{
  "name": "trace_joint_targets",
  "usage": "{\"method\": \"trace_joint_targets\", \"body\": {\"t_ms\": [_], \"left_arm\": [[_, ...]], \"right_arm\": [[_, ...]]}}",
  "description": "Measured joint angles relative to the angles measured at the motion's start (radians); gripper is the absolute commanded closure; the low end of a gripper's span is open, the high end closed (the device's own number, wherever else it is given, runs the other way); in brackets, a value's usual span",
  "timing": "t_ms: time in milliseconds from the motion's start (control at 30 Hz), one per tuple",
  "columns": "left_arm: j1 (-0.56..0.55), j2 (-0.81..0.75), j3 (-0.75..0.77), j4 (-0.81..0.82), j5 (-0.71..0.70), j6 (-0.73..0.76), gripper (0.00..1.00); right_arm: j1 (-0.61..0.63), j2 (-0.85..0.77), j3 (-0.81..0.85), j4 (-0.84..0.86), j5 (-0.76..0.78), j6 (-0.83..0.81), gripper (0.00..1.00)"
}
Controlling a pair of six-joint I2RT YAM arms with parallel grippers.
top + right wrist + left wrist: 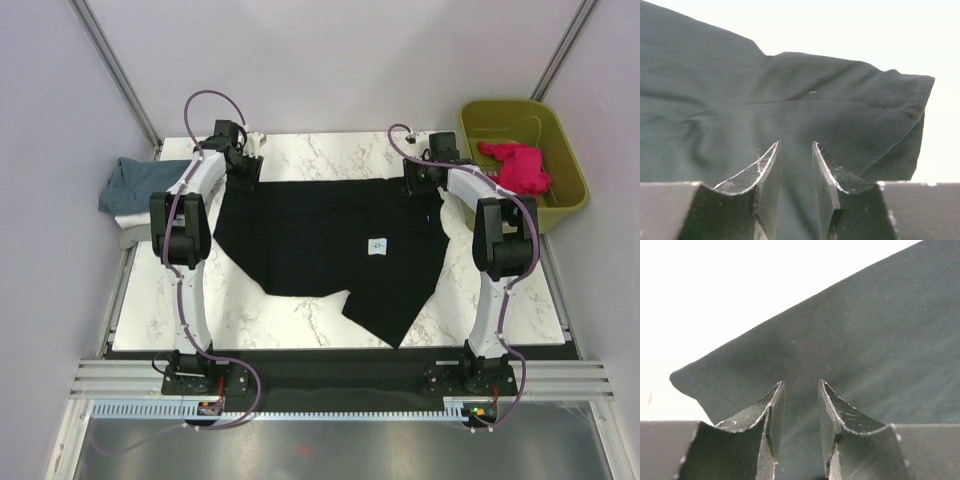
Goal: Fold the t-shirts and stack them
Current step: Fold the tshirt
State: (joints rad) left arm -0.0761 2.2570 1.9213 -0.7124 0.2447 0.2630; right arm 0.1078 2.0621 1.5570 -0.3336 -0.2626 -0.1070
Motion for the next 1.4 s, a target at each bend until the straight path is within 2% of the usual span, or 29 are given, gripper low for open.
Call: {"method": "trace_joint_targets", "body": {"t_ms": [200, 600, 667, 733, 967, 1200, 1267, 1300, 1400], "left_arm": [[0.003, 0.097, 0.094, -0.069, -0.014, -0.001, 0.59], [0.029, 0.319, 0.457, -0.207, -0.031, -0.029, 0.55], [0.031, 0.336, 0.489, -0.211, -0.032, -0.030, 0.54], [0.031, 0.349, 0.510, -0.203, -0.032, -0.031, 0.46], [0.033, 0.352, 0.517, -0.127, -0.034, -0.038, 0.40], [0.039, 0.320, 0.502, -0.016, -0.033, -0.040, 0.42], [0.039, 0.253, 0.446, 0.008, -0.022, -0.040, 0.44], [0.039, 0.215, 0.414, 0.005, -0.013, -0.039, 0.49], [0.034, 0.029, 0.238, 0.012, 0.011, -0.004, 0.51]], "right_arm": [[-0.027, 0.111, 0.055, -0.007, 0.018, 0.007, 0.55], [-0.027, 0.177, 0.132, -0.011, 0.054, 0.019, 0.46], [-0.027, 0.191, 0.151, -0.010, 0.058, 0.019, 0.46], [-0.027, 0.207, 0.175, -0.010, 0.063, 0.018, 0.46], [-0.027, 0.282, 0.286, 0.004, 0.096, 0.013, 0.42], [-0.029, 0.324, 0.356, 0.005, 0.126, -0.005, 0.41], [-0.031, 0.319, 0.356, 0.003, 0.121, -0.014, 0.40], [-0.033, 0.315, 0.356, 0.000, 0.119, -0.019, 0.40], [-0.034, 0.262, 0.327, -0.015, 0.103, -0.026, 0.39]]}}
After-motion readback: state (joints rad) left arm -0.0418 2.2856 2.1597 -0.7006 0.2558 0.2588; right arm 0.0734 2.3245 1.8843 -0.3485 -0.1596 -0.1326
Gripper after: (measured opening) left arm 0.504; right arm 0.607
